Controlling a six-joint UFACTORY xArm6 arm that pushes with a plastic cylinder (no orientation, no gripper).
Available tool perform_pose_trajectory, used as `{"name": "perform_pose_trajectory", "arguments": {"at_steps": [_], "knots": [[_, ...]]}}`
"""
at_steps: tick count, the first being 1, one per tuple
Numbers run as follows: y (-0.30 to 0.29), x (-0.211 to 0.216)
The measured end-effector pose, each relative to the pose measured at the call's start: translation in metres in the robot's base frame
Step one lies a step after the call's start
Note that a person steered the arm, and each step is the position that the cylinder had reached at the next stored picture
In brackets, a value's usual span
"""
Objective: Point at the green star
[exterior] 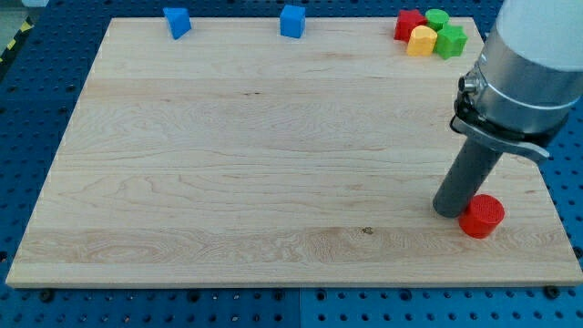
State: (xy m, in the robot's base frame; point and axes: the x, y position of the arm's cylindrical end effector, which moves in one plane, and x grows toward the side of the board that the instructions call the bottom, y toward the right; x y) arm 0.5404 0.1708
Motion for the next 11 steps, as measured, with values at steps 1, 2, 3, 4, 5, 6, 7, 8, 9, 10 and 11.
{"name": "perform_pose_trajectory", "arguments": {"at_steps": [1, 2, 3, 4, 5, 6, 7, 8, 9, 10, 11], "knots": [[0.008, 0.003], [0.032, 0.031], [0.046, 0.034], [0.007, 0.023], [-0.05, -0.041], [-0.077, -0.124], [-0.071, -0.177], [-0.071, -0.179], [-0.037, -0.214], [0.027, -0.233], [0.094, -0.23]]}}
